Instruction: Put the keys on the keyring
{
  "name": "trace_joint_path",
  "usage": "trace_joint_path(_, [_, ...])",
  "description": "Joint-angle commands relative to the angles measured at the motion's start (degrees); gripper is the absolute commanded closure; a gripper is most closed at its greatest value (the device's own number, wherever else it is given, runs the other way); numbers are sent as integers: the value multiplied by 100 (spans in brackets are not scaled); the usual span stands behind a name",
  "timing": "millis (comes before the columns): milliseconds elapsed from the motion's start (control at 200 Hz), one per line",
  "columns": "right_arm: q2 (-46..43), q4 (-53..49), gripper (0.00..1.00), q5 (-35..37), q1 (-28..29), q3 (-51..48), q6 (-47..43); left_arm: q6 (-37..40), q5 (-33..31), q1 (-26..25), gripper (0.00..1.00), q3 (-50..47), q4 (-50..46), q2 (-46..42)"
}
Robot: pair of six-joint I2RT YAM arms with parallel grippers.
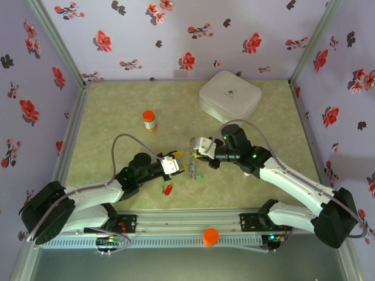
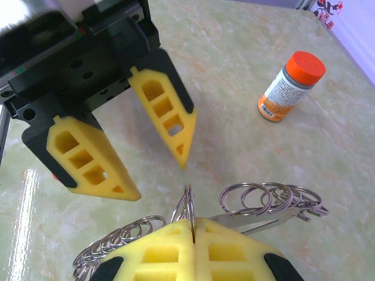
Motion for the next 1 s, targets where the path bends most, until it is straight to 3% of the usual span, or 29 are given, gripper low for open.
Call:
trace_joint_path(0, [-139, 21, 100, -138, 36, 71, 103, -38, -191, 50, 58, -162, 620, -182])
trace_joint_path(90, [-148, 34, 100, -88, 36, 71, 64, -1196, 731, 434, 54, -104, 28, -521])
trace_joint_path(180, [-130, 39, 100, -83, 37, 102, 29, -2551, 1415, 683, 51, -294, 51, -801])
trace_joint_path(330, [-73, -4, 100, -160, 45, 210, 20, -5175, 1775, 774, 58, -338, -11, -1058])
trace_joint_path(520, [-63, 5, 100, -176, 63, 179, 44, -7417, 1864, 787, 59, -414, 326, -927])
trace_joint_path(845, [-40, 132, 100, -280, 81, 128, 107, -9266, 2454, 868, 62, -501, 2371, 638])
trace_joint_path(995, [-41, 144, 100, -350, 89, 124, 129, -9560, 2686, 879, 64, -326, 3209, 1406])
